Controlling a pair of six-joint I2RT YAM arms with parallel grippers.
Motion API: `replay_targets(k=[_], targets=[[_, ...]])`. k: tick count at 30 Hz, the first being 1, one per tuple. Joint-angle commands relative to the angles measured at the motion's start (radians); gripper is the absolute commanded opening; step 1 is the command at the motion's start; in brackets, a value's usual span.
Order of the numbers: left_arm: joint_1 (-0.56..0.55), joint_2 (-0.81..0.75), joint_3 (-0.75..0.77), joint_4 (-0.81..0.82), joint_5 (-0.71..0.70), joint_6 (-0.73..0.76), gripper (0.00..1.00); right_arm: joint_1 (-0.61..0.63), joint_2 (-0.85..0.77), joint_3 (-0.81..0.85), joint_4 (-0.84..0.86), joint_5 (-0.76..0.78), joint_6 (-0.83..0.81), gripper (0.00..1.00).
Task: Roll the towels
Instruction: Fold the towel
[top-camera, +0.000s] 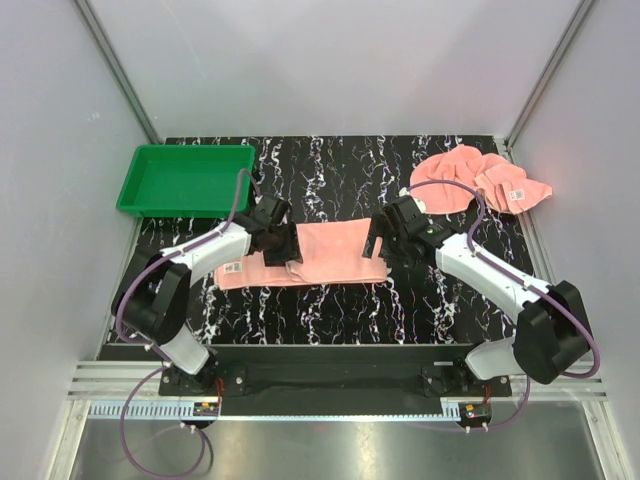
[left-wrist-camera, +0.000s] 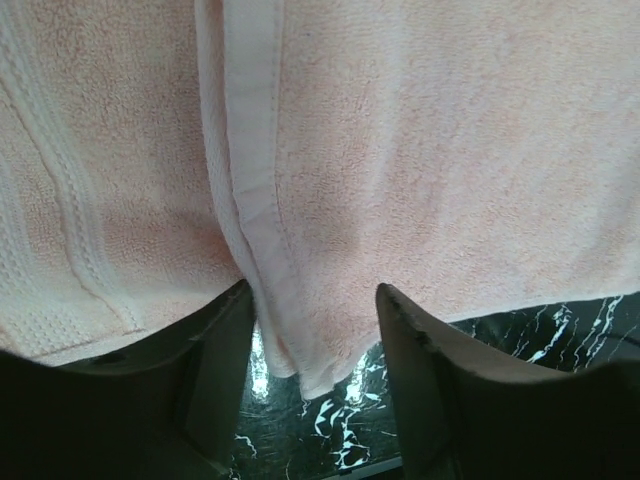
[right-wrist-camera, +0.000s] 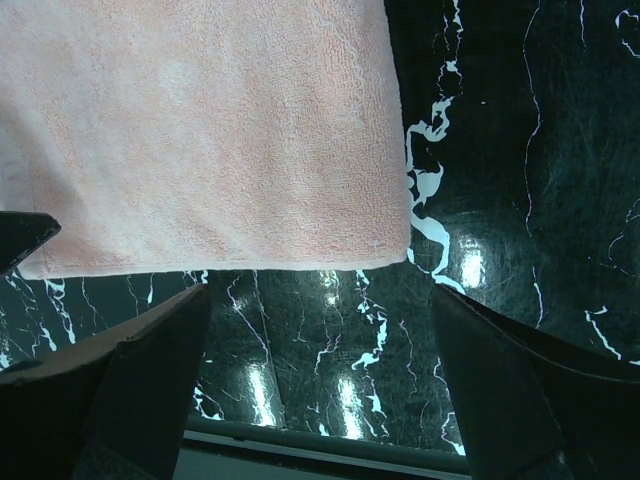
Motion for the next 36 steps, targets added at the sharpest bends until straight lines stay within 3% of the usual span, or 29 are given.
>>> replay_targets(k=[1, 4, 9, 13, 14, 15, 23, 36], targets=[[-0.004, -0.035, 0.027, -0.002, -0.023, -0.013, 0.52, -0.006, -0.017, 0.000, 0.031, -0.008, -0.012, 0.96], [-0.004, -0.035, 0.030, 0.000, -0.023, -0.014, 0.44, -0.006, -0.019, -0.003, 0.031, -0.008, -0.017, 0.96], [-0.004, -0.026, 0.044, -0.010, -0.033, -0.010, 0.42, -0.010, -0.025, -0.014, 0.025, -0.002, -0.023, 0.95], [-0.004, -0.015, 0.048, -0.011, -0.030, -0.005, 0.24, -0.015, -0.037, -0.025, 0.023, -0.002, -0.026, 0.95], [-0.004, -0.015, 0.051, -0.013, -0.030, -0.005, 0.07, -0.016, -0.039, -0.025, 0.023, 0.000, -0.026, 0.95], [-0.004, -0.018, 0.053, -0.019, -0.037, -0.007, 0.01, -0.018, -0.039, -0.026, 0.023, 0.000, -0.028, 0.95], [-0.004, -0.136, 0.116, -0.117, -0.078, -0.007, 0.00, -0.026, -0.040, -0.019, 0.000, 0.021, -0.034, 0.94], [-0.003, -0.314, 0.199, -0.283, -0.270, 0.015, 0.00, -0.039, -0.053, -0.003, -0.005, 0.015, -0.063, 0.94]])
